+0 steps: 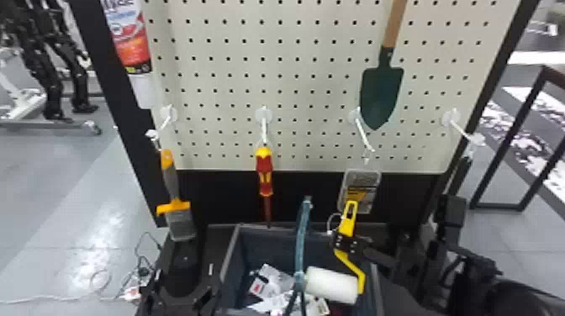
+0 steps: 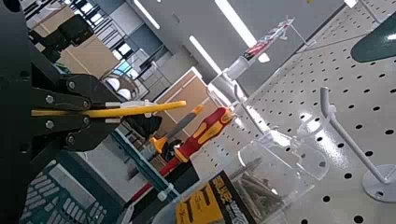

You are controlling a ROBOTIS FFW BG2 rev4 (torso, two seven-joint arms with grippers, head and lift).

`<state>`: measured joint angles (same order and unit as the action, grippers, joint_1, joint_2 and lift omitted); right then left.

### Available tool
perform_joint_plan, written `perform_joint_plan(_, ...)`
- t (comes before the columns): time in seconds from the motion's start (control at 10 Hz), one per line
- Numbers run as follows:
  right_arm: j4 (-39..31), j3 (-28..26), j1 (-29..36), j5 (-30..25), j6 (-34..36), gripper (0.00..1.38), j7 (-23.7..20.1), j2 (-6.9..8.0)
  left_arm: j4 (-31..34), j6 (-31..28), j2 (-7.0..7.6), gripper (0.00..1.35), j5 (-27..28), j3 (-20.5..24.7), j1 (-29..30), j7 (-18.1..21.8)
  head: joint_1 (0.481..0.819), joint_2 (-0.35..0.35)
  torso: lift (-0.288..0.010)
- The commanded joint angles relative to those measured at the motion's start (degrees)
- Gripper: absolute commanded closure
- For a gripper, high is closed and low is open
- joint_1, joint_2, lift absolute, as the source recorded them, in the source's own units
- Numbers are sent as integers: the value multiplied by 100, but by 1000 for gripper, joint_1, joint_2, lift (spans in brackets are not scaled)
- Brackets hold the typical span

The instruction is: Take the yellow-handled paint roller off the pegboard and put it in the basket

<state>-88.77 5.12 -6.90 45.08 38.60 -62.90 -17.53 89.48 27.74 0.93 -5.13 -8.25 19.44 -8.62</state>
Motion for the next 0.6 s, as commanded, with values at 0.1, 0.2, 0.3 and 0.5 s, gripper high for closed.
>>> perform_joint_plan(0.1,18,-3,-40,-157,16,371,-38,-40,-9,12,3,300,-6,-1,-1,-17,549,0,-100)
perform_joint_plan(0.2,0,-73,-13,-218,16,104,-47,-31,-9,12,3,300,-14,-1,8,-17,549,0,-100)
perform_joint_plan(0.3,-9,-135,4,-236,7,75,-47,-31,-9,12,3,300,-14,-1,-1,-17,549,0,-100)
perform_joint_plan(0.5,-9,-170,30,-201,-10,113,-47,-13,-9,12,3,300,-14,-1,-1,-17,549,0,-100)
